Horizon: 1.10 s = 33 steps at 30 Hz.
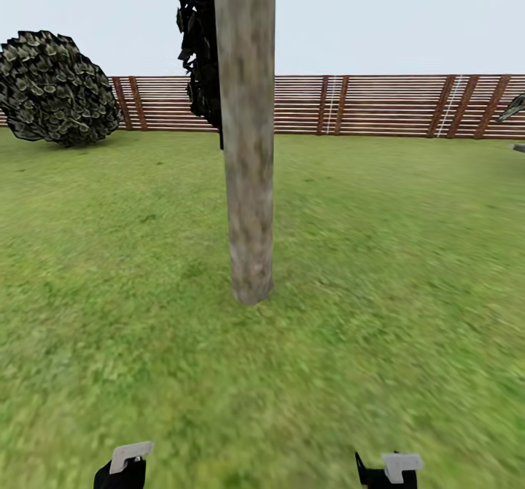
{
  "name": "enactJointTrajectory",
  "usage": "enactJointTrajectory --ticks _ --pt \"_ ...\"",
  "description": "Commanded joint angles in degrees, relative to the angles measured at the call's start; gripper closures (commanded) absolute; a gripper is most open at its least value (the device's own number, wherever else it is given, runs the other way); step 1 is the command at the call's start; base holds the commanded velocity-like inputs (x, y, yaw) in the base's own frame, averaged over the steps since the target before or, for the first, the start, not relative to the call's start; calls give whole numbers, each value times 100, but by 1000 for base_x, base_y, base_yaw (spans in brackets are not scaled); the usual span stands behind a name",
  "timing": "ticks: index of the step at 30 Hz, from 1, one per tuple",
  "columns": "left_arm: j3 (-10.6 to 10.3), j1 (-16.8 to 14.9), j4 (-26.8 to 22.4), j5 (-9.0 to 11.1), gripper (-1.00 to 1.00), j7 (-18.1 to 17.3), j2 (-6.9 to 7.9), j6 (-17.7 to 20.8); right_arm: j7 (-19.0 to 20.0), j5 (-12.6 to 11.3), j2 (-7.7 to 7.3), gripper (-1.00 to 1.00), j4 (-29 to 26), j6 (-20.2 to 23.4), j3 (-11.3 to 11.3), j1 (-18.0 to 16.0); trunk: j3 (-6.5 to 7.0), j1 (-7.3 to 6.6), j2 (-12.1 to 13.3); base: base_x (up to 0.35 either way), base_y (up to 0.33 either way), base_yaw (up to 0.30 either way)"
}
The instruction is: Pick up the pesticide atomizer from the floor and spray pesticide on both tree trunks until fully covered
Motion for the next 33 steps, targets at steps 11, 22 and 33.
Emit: enactJointTrajectory --ticks 11,22,33 --pt "-19 -4 -3 -9 100 -37 17 -25 14 5 6 -100 -15 -13 4 -5 -5 2 -2 335 -41 0" --pt "-184 -116 -151 -480 100 -1073 123 -13 61 471 -40 -100 -1446 194 6 3 -5 2 -2 72 -8 0" --pt "-189 -1311 -605 -3147 100 -4841 582 635 3143 2567 6 -100 -2319 1551 10 -585 -5 2 -2 1 0 0"
